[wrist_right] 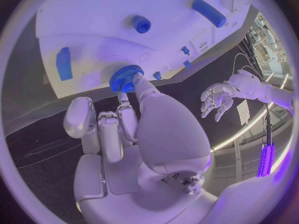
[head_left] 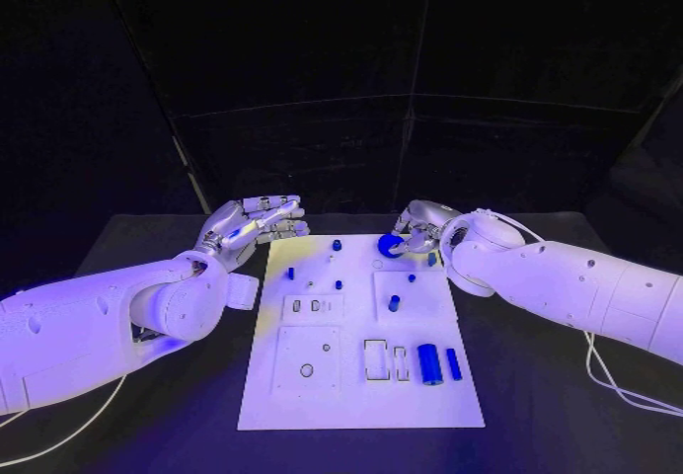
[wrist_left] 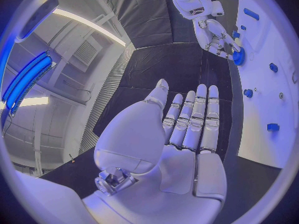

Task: Assemble the parts on the task board

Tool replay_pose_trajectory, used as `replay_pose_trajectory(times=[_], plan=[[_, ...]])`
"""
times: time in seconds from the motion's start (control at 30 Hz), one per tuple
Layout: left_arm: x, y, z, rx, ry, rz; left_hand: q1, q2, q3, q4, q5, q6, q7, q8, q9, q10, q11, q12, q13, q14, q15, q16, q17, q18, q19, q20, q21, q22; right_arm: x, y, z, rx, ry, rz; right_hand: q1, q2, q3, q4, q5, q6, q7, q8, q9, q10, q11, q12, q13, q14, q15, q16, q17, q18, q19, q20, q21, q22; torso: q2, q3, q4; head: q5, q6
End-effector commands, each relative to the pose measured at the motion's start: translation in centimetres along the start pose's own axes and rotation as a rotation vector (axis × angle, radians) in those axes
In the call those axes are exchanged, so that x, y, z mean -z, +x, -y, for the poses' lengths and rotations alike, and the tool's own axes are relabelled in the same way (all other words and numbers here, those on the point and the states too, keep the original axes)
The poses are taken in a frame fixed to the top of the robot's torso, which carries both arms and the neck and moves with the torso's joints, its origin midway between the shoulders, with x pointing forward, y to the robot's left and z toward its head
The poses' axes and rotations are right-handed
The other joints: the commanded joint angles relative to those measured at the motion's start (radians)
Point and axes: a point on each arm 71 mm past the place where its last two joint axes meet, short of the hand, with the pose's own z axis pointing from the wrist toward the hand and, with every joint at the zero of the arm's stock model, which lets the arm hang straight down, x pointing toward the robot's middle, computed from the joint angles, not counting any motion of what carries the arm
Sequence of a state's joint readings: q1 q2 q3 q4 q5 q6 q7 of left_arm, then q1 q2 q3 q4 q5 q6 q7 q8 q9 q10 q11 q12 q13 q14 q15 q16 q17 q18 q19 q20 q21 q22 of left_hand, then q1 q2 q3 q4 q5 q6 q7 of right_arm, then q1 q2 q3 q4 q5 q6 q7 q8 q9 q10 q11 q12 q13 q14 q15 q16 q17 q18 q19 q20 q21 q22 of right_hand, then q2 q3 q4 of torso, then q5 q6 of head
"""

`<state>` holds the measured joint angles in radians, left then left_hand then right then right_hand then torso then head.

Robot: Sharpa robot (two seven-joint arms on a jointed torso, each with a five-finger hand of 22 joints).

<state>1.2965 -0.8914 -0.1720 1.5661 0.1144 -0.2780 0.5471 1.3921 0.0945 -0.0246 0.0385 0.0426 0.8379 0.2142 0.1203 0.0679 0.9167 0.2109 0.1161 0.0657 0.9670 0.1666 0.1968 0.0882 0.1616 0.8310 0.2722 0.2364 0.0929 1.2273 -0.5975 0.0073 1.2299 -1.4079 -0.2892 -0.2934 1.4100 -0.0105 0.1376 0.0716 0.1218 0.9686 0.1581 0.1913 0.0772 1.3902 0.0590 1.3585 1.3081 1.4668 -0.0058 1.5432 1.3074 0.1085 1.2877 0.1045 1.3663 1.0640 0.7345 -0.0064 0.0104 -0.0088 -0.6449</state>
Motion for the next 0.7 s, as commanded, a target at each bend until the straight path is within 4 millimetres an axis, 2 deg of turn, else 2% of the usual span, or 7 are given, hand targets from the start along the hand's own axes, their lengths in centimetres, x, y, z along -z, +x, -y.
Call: replay_pose_trajectory(times=[0.03,0.3,0.4,0.63,0.7], plan=[[0.0,0.0,0.1,0.003,0.006,-0.013,-0.004,0.006,0.007,-0.001,0.004,0.007,0.054,-0.006,-0.001,0.003,0.002,-0.005,-0.001,0.004,-0.001,-0.004,-0.002,0.019,0.006,0.000,-0.006,-0.001,0.6,-0.7,-1.6,0.016,-0.042,0.108,-0.011,-0.005,0.008,0.000,0.006,0.020,-0.016,-0.005,-0.001,0.007,-0.002,0.004,0.009,0.091,-0.007,0.004,0.207,-0.011,0.004,-0.007,0.007,0.003,0.000,-0.0008,0.0023,0.003,0.000],[0.1,-0.1,0.2,0.002,0.009,-0.012,-0.004,0.006,0.007,-0.002,0.004,0.007,0.054,-0.006,-0.001,0.003,0.002,-0.006,-0.001,0.005,-0.001,-0.004,-0.002,0.019,0.006,0.000,-0.006,-0.001,1.3,-0.2,-5.8,0.080,-0.156,0.145,-0.013,-0.009,0.010,-0.001,0.008,0.019,-0.015,-0.008,-0.002,0.008,-0.002,0.005,0.010,0.091,-0.007,0.005,0.208,-0.012,0.006,-0.007,0.008,0.006,0.001,0.0003,0.0009,0.009,0.000],[0.1,0.0,0.2,0.002,0.010,-0.012,-0.004,0.006,0.007,-0.002,0.004,0.007,0.054,-0.006,-0.001,0.003,0.002,-0.006,-0.001,0.005,-0.001,-0.004,-0.002,0.019,0.006,0.000,-0.006,-0.001,1.3,0.4,-7.3,0.110,-0.190,0.143,-0.014,-0.010,0.010,-0.001,0.008,0.019,-0.015,-0.009,-0.002,0.009,-0.002,0.005,0.010,0.092,-0.007,0.005,0.209,-0.012,0.007,-0.007,0.009,0.008,0.001,-0.0004,0.0019,0.011,-0.002],[0.0,-0.1,0.2,0.001,0.010,-0.009,-0.004,0.006,0.007,-0.002,0.004,0.007,0.054,-0.006,-0.001,0.003,0.002,-0.006,-0.001,0.005,-0.001,-0.004,-0.002,0.019,0.006,0.000,-0.006,-0.001,0.9,1.9,-9.5,0.149,-0.233,0.123,-0.014,-0.010,0.010,-0.002,0.008,0.019,-0.015,-0.009,-0.003,0.009,-0.001,0.005,0.011,0.092,-0.007,0.005,0.209,-0.013,0.008,-0.007,0.010,0.011,0.002,0.0012,0.0040,0.017,-0.005],[0.0,-0.1,0.2,-0.001,0.011,-0.007,-0.003,0.005,0.007,-0.003,0.004,0.008,0.054,-0.007,-0.001,0.003,0.002,-0.006,-0.001,0.005,-0.001,-0.005,-0.002,0.019,0.006,0.000,-0.006,-0.001,0.7,2.3,-9.9,0.156,-0.235,0.113,-0.015,-0.010,0.010,-0.002,0.008,0.019,-0.015,-0.009,-0.003,0.009,-0.001,0.005,0.010,0.092,-0.007,0.005,0.209,-0.013,0.008,-0.007,0.010,0.010,0.002,0.0005,0.0015,0.018,-0.004]])
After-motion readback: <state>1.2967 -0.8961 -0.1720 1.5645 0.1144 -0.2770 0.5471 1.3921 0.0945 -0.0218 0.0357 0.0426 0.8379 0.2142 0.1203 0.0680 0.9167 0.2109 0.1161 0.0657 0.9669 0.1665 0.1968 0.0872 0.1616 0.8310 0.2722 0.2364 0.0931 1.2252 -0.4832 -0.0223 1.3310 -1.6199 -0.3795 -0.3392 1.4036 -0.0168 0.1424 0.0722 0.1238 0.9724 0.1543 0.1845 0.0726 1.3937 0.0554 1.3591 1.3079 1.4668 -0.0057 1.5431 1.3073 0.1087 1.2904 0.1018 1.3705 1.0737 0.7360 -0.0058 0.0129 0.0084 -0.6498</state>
